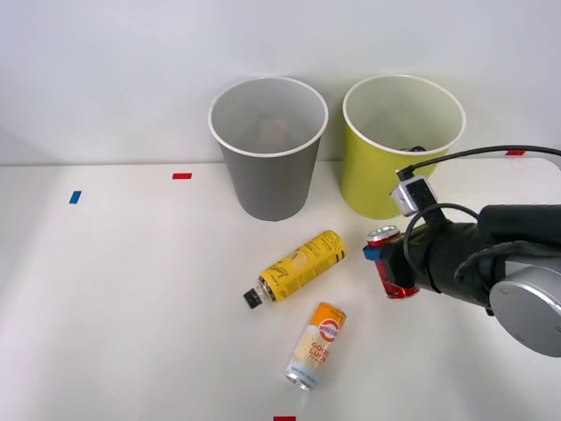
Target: Put cans in the gray bin, plastic bottles in the light green bin
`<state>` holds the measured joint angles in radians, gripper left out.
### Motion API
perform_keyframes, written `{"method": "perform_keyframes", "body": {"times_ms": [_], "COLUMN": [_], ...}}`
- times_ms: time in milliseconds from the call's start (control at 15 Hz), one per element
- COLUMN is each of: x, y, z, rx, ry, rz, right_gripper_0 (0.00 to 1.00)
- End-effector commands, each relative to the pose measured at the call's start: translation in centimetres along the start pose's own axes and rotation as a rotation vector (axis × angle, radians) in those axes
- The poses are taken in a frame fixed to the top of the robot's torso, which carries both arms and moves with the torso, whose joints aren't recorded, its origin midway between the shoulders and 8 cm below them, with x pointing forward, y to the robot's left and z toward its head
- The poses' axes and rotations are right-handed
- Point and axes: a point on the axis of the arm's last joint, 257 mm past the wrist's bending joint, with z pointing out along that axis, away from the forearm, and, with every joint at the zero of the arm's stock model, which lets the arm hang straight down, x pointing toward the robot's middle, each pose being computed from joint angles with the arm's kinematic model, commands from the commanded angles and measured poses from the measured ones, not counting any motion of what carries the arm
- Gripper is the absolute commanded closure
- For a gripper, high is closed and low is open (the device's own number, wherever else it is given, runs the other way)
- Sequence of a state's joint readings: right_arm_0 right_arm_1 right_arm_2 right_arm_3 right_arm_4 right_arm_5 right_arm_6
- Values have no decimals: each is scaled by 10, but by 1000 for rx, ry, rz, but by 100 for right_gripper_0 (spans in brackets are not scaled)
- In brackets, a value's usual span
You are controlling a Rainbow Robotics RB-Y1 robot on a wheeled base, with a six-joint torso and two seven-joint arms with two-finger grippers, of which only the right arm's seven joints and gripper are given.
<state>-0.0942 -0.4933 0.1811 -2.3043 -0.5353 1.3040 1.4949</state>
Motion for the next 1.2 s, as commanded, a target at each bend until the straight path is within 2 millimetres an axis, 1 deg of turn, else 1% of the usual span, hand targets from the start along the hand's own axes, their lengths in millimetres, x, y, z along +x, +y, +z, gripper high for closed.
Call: {"method": "perform_keyframes", "body": {"times_ms": [67,133,267,467,667,733,933,1000,1067,1200], "x": [-44,-60,-84,-121,-154,-165,-187,-195,-204,-235], "y": [11,11,9,15,21,23,26,33,40,55], "z": [-13,-16,-25,-40,-56,-61,-71,-69,-62,-40], "rx": [-40,-36,-31,-62,-109,-114,-127,-152,-189,-245], "ry": [-193,-255,-349,-499,-584,-607,-657,-664,-666,-682], "rz": [11,-21,-37,21,55,55,62,72,88,118], "right_gripper_0": [100,100,100,100,100,100,100,100,100,100]}}
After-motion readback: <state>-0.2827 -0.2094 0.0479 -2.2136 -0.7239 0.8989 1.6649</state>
